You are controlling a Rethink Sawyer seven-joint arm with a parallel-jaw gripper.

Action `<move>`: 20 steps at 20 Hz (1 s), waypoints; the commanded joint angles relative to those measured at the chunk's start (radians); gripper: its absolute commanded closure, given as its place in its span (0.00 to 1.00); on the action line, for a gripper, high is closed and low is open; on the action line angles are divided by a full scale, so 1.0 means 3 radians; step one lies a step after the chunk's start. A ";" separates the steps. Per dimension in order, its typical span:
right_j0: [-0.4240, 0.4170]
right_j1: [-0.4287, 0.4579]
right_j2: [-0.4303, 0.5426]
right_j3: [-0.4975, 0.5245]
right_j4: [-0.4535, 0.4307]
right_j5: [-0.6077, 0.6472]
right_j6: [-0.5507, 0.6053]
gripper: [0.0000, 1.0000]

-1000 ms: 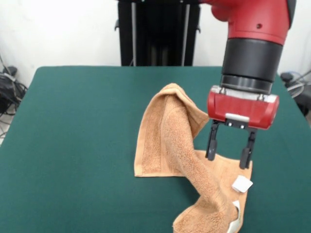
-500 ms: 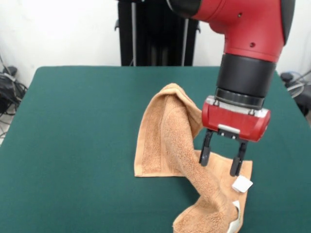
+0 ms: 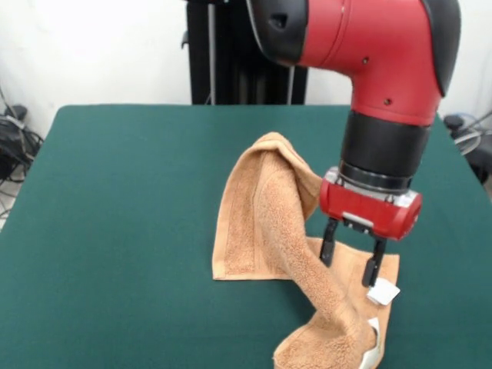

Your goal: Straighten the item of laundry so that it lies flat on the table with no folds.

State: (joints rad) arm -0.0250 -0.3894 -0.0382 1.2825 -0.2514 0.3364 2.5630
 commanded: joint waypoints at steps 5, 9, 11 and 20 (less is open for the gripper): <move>-0.0278 0.0291 0.0790 0.0481 0.0477 0.0342 0.0051 0.00; -0.0415 0.0368 0.1001 0.0538 0.0556 0.0367 -0.0047 0.00; -0.0455 0.0403 0.1087 0.0572 0.0571 0.0320 -0.0059 0.00; -0.0569 0.0526 0.1311 0.0628 0.0579 0.0289 -0.0091 0.00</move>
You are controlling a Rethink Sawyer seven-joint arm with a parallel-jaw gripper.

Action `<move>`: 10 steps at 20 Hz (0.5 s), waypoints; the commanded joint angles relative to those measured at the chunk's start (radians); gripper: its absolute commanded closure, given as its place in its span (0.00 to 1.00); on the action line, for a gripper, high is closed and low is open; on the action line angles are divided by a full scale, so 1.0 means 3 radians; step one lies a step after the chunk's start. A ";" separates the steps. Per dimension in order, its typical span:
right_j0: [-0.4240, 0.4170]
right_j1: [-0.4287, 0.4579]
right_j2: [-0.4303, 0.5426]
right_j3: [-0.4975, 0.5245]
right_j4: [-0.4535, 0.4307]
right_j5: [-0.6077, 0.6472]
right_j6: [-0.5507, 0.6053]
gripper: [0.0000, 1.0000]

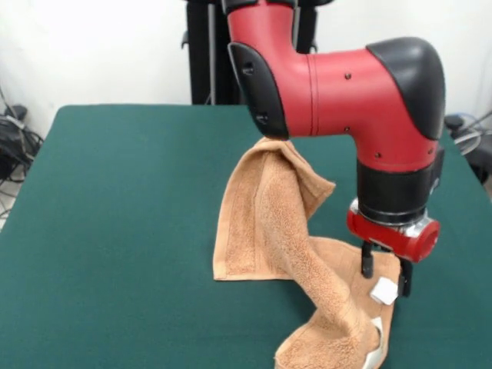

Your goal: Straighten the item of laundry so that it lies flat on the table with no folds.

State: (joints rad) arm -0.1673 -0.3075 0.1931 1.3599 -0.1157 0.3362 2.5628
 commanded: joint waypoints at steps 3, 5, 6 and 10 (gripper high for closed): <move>-0.0205 0.0338 0.0686 0.0336 0.0140 0.0433 -0.0224 0.00; -0.0225 0.0369 0.0731 0.0327 0.0128 0.0443 -0.0243 0.00; -0.0234 0.0393 0.0752 0.0324 0.0116 0.0422 -0.0244 0.00; -0.0316 0.0489 0.0926 0.0350 0.0111 0.0427 -0.0282 0.00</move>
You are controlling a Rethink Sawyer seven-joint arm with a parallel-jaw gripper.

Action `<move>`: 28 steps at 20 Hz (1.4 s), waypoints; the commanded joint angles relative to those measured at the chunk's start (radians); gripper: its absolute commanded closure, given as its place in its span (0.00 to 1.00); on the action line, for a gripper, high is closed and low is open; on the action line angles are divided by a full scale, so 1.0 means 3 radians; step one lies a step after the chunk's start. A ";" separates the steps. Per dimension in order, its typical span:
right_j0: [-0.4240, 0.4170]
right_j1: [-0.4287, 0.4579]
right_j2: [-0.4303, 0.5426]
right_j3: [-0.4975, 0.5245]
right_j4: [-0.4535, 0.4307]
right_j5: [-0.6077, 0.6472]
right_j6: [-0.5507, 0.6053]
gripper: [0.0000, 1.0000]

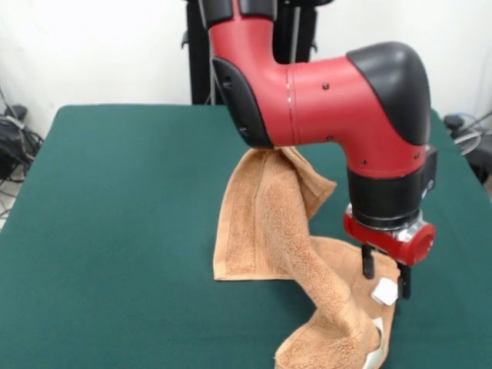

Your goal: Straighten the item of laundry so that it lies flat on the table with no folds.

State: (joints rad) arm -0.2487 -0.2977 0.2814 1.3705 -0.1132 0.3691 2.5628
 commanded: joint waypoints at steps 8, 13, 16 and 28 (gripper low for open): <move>-0.0127 0.0607 0.0954 0.0347 0.0115 0.0249 -0.0256 0.00; -0.0124 0.0656 0.1062 0.0390 0.0129 0.0146 -0.0178 0.00; -0.0078 0.0674 0.1100 0.0393 0.0149 0.0048 -0.0090 0.00; 0.0038 0.0581 0.1128 0.0459 0.0228 -0.0027 0.0158 0.00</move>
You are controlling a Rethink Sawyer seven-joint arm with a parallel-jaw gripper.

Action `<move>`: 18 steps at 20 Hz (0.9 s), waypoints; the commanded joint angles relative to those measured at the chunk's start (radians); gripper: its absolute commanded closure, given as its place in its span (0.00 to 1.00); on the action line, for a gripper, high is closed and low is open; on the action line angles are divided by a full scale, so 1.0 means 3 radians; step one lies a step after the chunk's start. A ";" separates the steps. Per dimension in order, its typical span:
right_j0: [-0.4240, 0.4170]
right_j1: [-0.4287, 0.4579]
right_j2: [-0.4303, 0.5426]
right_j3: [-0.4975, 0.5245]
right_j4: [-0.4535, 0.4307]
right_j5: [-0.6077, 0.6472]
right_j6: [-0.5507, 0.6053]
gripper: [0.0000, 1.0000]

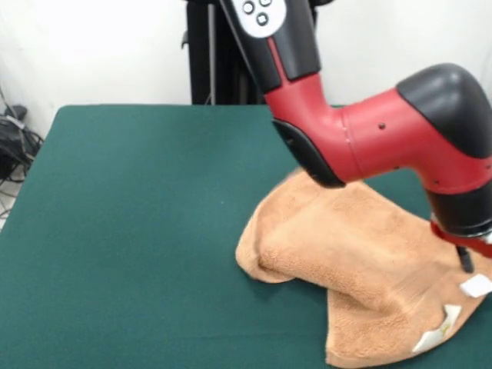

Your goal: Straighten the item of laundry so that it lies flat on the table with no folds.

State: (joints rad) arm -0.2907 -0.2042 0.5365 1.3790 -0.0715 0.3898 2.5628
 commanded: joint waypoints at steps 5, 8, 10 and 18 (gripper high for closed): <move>0.0157 0.0198 0.0254 0.0533 0.0075 -0.0093 0.0189 0.00; 0.0195 0.0096 0.0178 0.0621 0.0077 -0.0115 0.0262 0.00; 0.0230 -0.0018 0.0105 0.0708 0.0069 -0.0133 0.0327 0.00; 0.0176 -0.0448 0.0100 0.1270 0.0141 -0.0123 0.0472 0.00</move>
State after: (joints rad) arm -0.2443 -0.2796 0.5518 1.5625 -0.0711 0.3614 2.5630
